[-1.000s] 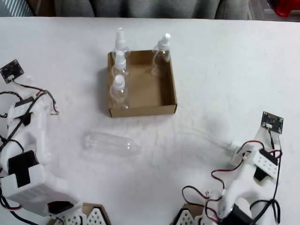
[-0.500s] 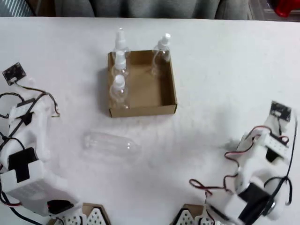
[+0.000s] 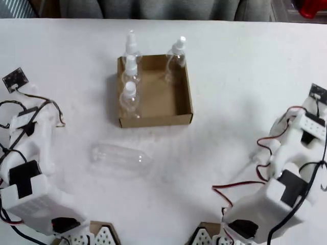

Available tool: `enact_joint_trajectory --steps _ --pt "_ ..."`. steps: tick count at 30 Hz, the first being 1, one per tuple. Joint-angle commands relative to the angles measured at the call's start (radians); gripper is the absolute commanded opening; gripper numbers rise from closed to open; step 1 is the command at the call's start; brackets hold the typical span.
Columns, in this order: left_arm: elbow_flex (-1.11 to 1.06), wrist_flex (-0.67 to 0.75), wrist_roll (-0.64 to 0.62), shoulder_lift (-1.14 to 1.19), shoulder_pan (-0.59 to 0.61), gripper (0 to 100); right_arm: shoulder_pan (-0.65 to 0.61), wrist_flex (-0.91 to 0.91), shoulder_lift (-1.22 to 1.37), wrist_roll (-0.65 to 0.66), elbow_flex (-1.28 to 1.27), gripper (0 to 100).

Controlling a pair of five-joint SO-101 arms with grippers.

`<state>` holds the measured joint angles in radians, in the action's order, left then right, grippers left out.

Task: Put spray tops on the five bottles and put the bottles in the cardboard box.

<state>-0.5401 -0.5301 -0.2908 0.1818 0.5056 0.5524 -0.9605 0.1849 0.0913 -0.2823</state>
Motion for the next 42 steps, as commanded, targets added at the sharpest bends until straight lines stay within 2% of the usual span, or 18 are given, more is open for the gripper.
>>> enact_joint_trajectory --steps 1,8,15,21,26,31,36,42 --pt "0.066 0.015 0.011 -0.013 -0.012 2 -0.022 -0.12 0.01 0.0 0.152 2.3" --pt "0.066 0.02 0.011 -0.012 -0.012 2 -0.016 -0.383 -0.001 -0.008 0.313 2.3" --pt "0.066 0.015 0.011 -0.012 -0.012 2 -0.013 -0.498 -0.139 -0.017 0.245 1.5" --pt "0.066 0.015 0.011 -0.012 -0.012 2 -0.027 -0.492 -0.329 -0.084 0.08 1.5" --pt "0.066 0.017 0.011 -0.012 -0.012 2 -0.088 -0.475 -0.433 -0.216 -0.048 1.5" --pt "0.066 0.017 0.011 -0.012 -0.012 2 -0.076 -0.317 -0.484 -0.284 -0.189 2.5" --pt "0.066 0.018 0.011 -0.012 -0.012 2 -0.071 -0.219 -0.495 -0.391 -0.298 12.4" --pt "0.066 0.015 0.011 -0.012 -0.012 2 -0.088 -0.124 -0.487 -0.477 -0.361 13.3"
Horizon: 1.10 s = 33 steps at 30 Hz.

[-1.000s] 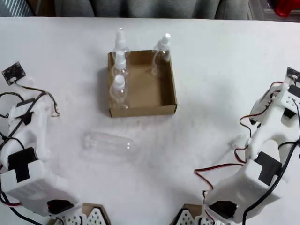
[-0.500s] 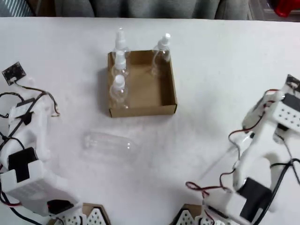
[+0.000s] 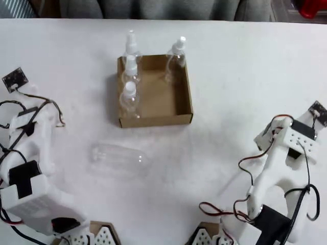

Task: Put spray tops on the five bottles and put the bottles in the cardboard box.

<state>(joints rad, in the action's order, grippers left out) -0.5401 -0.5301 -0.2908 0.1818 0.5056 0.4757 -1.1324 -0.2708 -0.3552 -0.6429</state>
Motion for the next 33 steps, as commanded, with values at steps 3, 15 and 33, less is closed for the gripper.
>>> enact_joint_trajectory --steps 3,15,33 --pt "0.066 0.015 0.011 -0.012 -0.012 2 -0.012 0.102 -0.03 -0.031 -0.02 13.4" --pt "0.066 0.015 0.011 -0.012 -0.012 2 -0.018 0.139 0.008 0.031 -0.026 13.5" --pt "0.066 0.017 0.011 -0.012 -0.012 2 -0.019 0.099 0.159 0.041 0.086 17.4"
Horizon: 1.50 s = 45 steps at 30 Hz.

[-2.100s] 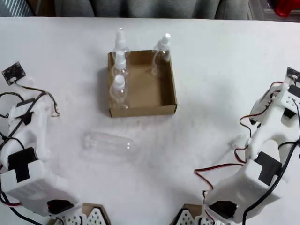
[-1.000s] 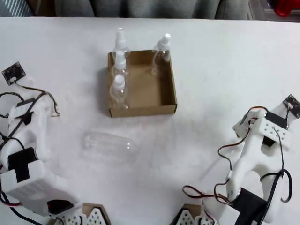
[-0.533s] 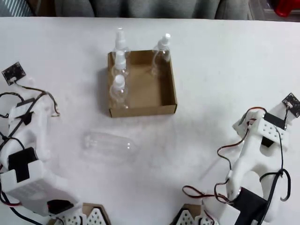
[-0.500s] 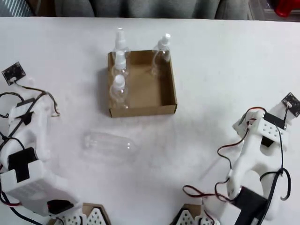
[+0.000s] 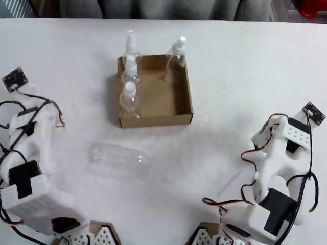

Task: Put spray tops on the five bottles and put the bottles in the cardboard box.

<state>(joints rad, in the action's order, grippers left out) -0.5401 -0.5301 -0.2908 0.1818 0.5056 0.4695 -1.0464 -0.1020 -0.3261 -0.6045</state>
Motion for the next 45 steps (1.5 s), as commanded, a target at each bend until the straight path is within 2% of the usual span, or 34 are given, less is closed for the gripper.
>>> enact_joint_trajectory --steps 1,6,23,28,37,40,45 --pt "0.066 0.017 0.011 -0.012 -0.012 2 -0.015 0.019 -0.01 0.012 0.048 17.3" --pt "0.066 0.015 0.011 -0.012 -0.012 2 -0.059 0.031 0.007 0.011 0.043 17.3" --pt "0.066 0.018 0.011 -0.01 -0.013 2 -0.059 0.044 0.113 0.018 0.097 16.7" --pt "0.066 0.018 0.011 -0.01 -0.013 2 -0.059 0.047 0.114 0.021 0.095 7.8" --pt "0.066 0.017 0.011 -0.01 -0.013 2 -0.054 0.065 0.114 0.026 0.091 4.9" --pt "0.066 0.015 0.011 -0.01 -0.013 2 -0.054 0.065 0.114 0.095 0.091 2.2" --pt "0.066 0.014 0.043 -0.012 -0.013 2 -0.054 0.062 0.114 0.104 0.091 1.6"
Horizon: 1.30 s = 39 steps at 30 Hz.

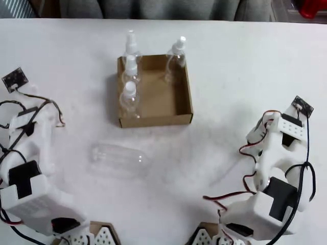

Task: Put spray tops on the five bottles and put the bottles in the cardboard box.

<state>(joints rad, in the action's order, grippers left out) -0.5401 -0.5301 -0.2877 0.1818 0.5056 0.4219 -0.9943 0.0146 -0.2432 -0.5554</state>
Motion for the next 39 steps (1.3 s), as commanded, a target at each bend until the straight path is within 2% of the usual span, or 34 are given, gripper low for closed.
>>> enact_joint_trajectory --steps 1,4,9,14,18,23,31,35,39 --pt "0.066 0.014 0.066 -0.012 -0.013 2 -0.007 0.01 -0.002 0.021 0.041 1.7" --pt "0.066 0.014 0.106 -0.013 -0.013 2 -0.015 0.004 -0.002 0.023 0.04 4.4" --pt "0.066 0.014 0.109 -0.013 -0.013 2 -0.048 -0.015 -0.004 0.02 0.041 17.6" --pt "0.066 0.014 0.11 -0.013 -0.025 2 -0.053 -0.013 -0.016 0.011 0.051 13.9" --pt "0.066 0.014 0.112 -0.013 -0.031 2 -0.044 -0.045 -0.016 -0.087 0.055 13.8" --pt "0.066 0.014 0.112 -0.013 -0.031 2 -0.044 -0.068 -0.002 -0.104 0.069 13.8" --pt "0.066 0.014 0.112 -0.013 -0.03 2 -0.041 -0.081 0.093 -0.098 0.14 13.2" --pt "0.066 0.014 0.112 -0.013 -0.03 2 -0.031 -0.076 0.093 -0.095 0.152 5.2" --pt "0.066 0.014 0.112 -0.013 -0.031 2 -0.025 -0.067 0.093 -0.006 0.153 1.8"
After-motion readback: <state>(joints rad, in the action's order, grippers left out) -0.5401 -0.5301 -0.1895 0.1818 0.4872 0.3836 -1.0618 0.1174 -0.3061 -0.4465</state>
